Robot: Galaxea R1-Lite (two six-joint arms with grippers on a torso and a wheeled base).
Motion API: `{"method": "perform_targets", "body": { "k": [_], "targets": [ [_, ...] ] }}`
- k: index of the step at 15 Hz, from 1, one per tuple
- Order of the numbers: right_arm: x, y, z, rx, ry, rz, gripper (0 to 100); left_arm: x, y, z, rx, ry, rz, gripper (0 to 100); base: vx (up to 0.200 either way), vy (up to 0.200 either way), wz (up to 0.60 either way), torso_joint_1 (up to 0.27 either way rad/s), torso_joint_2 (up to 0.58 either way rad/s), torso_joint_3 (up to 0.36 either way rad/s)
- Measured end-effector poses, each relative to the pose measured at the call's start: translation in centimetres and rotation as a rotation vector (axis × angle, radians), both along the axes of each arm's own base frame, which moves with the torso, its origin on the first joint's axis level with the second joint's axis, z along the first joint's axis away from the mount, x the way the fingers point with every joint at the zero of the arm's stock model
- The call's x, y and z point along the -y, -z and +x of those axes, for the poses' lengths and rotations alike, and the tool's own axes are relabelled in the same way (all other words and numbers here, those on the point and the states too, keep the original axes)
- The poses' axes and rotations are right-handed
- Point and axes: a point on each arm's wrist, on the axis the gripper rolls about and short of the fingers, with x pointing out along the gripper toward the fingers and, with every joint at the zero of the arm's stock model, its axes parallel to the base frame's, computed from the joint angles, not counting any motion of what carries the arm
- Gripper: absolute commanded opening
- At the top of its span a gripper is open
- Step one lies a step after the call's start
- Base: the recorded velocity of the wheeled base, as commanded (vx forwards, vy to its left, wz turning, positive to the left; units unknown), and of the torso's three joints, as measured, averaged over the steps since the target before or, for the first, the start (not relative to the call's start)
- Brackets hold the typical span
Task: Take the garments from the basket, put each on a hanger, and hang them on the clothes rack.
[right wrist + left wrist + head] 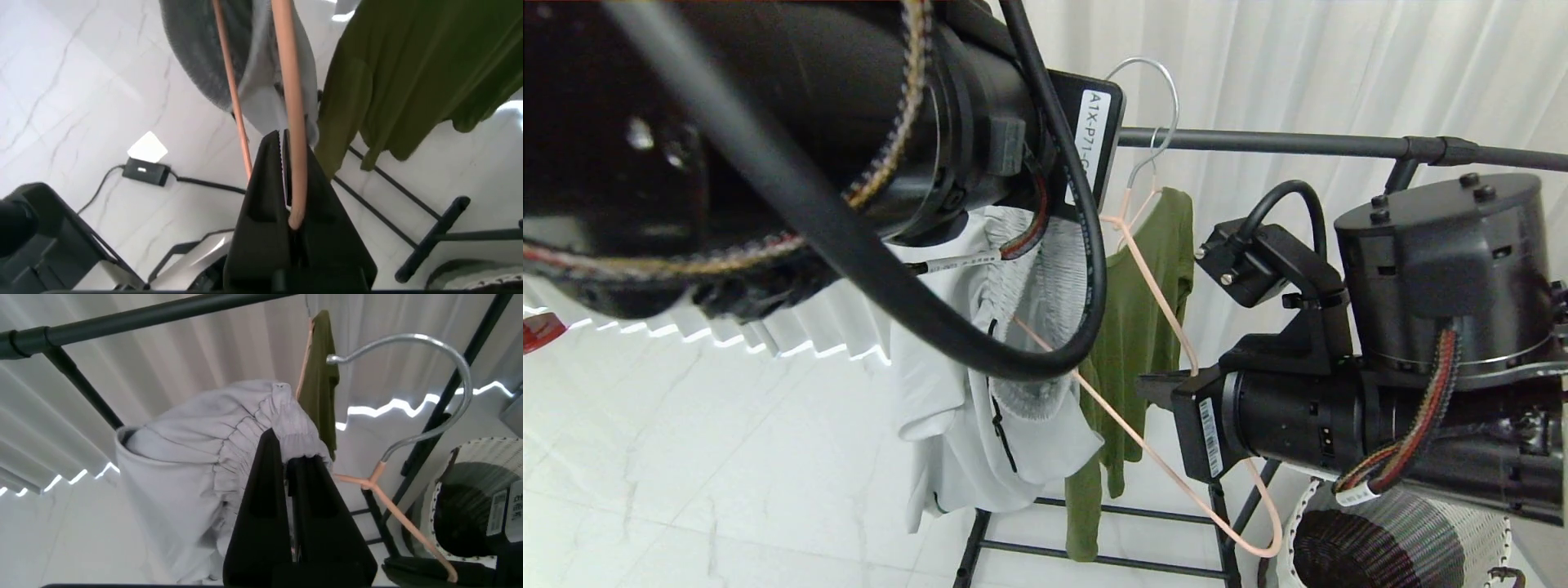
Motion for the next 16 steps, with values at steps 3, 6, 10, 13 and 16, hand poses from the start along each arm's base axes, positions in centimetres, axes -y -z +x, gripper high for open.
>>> {"method": "perform_targets", "body": {
  "k": [3,6,10,13,16],
  "targets": [
    [0.5,-0.6,-0.1,0.020,0.011,0.030,0,-0.5,0.1,0.0,-0.001,-0.008,0.004,0,0.000,0.000,0.00,0.000,0.00,0.000],
    [1.1,-2.1,0.1,0.092,0.029,0.144,0,-0.8,-0.1,-0.2,0.002,-0.007,-0.002,0,0.000,0.000,0.00,0.000,0.00,0.000],
    [1.7,-1.6,0.0,0.184,0.031,0.232,0,-0.9,-0.2,-0.3,0.003,-0.007,-0.007,0,0.000,0.000,0.00,0.000,0.00,0.000],
    [2.1,-1.4,-0.1,0.253,0.024,0.260,0,-0.9,-0.2,-0.3,0.002,-0.007,-0.006,0,0.000,0.000,0.00,0.000,0.00,0.000],
    [2.5,-1.5,0.0,0.301,0.022,0.241,0,-0.8,0.4,-0.2,-0.010,-0.008,0.012,0,0.000,0.000,0.00,0.000,0.00,0.000]
  ]
}}
